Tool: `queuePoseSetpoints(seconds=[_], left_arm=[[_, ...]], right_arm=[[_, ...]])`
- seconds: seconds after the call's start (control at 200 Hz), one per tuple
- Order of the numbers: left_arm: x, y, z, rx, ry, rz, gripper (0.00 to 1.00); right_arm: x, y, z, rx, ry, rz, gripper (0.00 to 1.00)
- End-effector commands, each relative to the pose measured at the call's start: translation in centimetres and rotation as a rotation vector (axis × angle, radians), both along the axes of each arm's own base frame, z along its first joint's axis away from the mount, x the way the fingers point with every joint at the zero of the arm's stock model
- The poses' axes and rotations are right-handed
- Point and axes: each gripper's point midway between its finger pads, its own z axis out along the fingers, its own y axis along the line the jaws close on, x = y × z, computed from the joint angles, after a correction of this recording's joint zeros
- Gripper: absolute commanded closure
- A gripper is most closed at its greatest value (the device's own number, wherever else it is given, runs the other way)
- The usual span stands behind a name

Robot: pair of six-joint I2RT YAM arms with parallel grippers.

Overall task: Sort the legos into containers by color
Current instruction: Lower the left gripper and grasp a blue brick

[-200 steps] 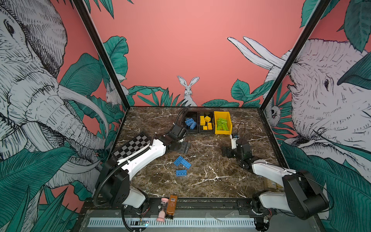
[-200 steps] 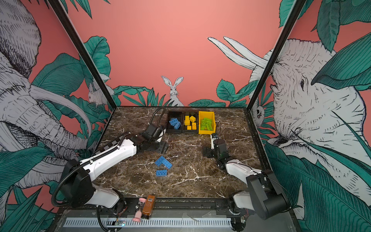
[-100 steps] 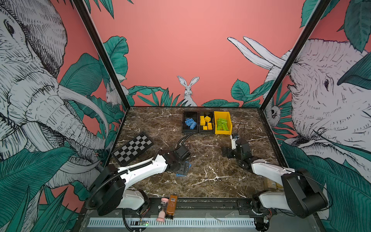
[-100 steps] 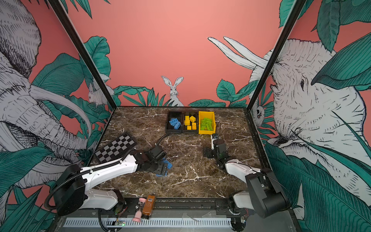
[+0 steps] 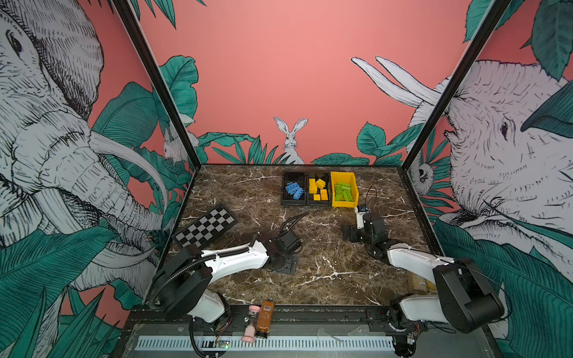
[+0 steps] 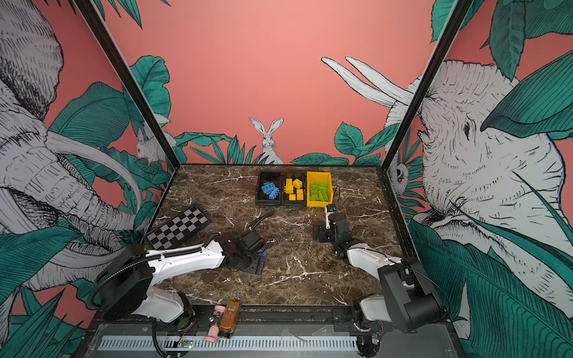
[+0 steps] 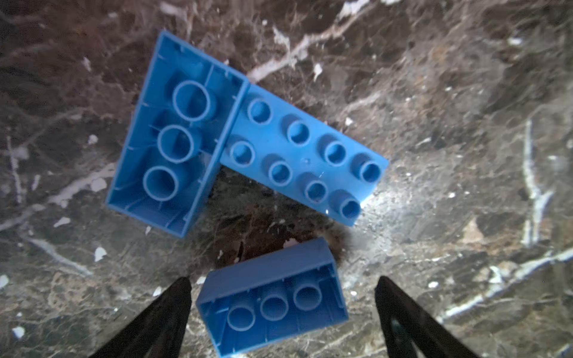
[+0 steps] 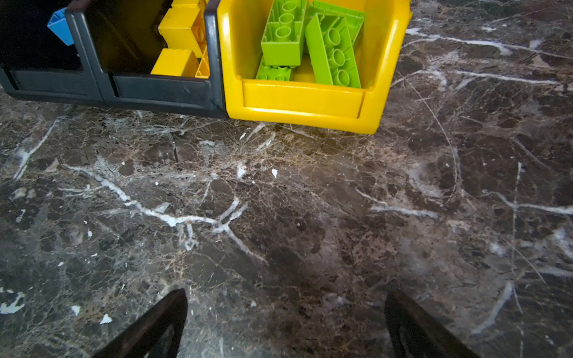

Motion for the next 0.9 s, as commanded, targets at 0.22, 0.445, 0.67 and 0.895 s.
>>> queuePoseSetpoints(seconds=[0.22, 0.445, 0.67, 0.895], left_arm=[[-0.3, 0.6, -1.7, 0.005, 0.001, 0.047, 0.18], [0.1, 1.0, -1.0, 0.028, -0.022, 0.050, 0.33], [0.2, 1.6, 0.1, 0.034, -0.049, 0.056, 0.41], [2.9, 1.4, 5.4, 0.077, -0.196, -0.025, 0.54]], right_arm=[[0.7, 0.4, 0.6, 0.019, -0.016, 0.003, 0.02], [0.7, 0.5, 0.7, 0.023, -0.016, 0.007, 0.02], [0.7, 0.5, 0.6, 0.021, -0.014, 0.010, 0.02], [0.8, 0.5, 0.6, 0.019, -0.015, 0.010, 0.02]])
